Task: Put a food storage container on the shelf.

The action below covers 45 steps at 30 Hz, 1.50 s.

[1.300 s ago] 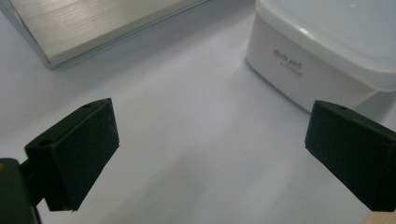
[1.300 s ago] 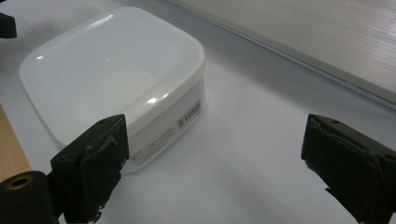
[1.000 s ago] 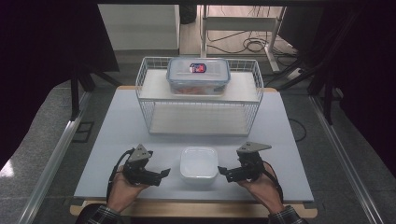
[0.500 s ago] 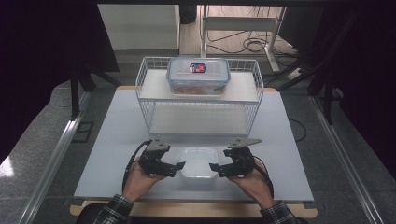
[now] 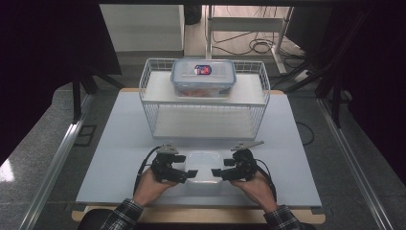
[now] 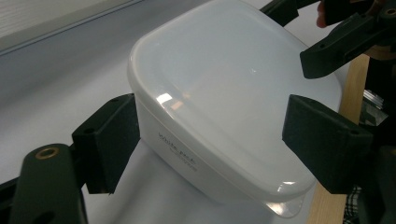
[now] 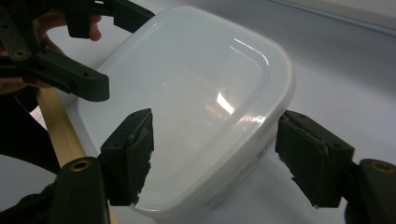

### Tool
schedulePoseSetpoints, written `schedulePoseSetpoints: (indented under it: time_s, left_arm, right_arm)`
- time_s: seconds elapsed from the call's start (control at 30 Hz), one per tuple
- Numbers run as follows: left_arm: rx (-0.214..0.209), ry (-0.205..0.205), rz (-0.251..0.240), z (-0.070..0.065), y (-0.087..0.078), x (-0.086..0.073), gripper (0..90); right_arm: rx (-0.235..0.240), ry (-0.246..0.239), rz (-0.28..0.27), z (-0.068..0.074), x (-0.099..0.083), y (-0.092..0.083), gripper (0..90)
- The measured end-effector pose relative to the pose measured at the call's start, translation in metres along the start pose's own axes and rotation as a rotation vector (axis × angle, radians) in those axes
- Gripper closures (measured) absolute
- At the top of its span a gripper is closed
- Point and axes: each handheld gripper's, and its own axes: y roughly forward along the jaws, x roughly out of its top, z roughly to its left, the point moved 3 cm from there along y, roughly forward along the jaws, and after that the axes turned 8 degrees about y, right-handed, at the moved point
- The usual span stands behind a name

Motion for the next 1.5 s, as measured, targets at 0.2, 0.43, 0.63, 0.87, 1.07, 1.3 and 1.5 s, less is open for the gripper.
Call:
schedulePoseSetpoints:
  time_s: [0.2,0.43,0.63,0.87,1.07,1.3,1.5]
  left_arm:
    - [-0.006,-0.03,0.015,-0.012,-0.009,-0.007,27.3]
    - [0.014,-0.088,-0.028,-0.016,-0.022,-0.01,56.8]
    - [0.058,-0.115,-0.072,-0.013,-0.026,-0.008,70.6]
    - [0.109,-0.14,-0.087,-0.012,-0.025,-0.008,78.7]
    - [0.129,-0.152,-0.095,-0.01,-0.026,-0.005,78.9]
    - [0.156,-0.125,-0.126,-0.011,-0.036,0.009,78.9]
    - [0.187,-0.091,-0.148,-0.01,-0.049,0.028,79.0]
  right_arm:
    - [-0.005,0.026,0.022,0.008,-0.008,-0.011,43.3]
    - [-0.038,0.084,-0.007,0.014,-0.017,-0.025,60.6]
    - [0.003,0.162,-0.066,0.007,-0.015,-0.029,75.0]
    - [-0.078,0.12,-0.121,0.012,-0.014,-0.027,77.8]
    - [-0.131,0.078,-0.166,0.015,-0.011,-0.023,77.7]
    - [-0.134,0.049,-0.223,0.019,-0.001,-0.03,77.6]
    - [-0.137,0.028,-0.269,0.024,0.015,-0.037,77.3]
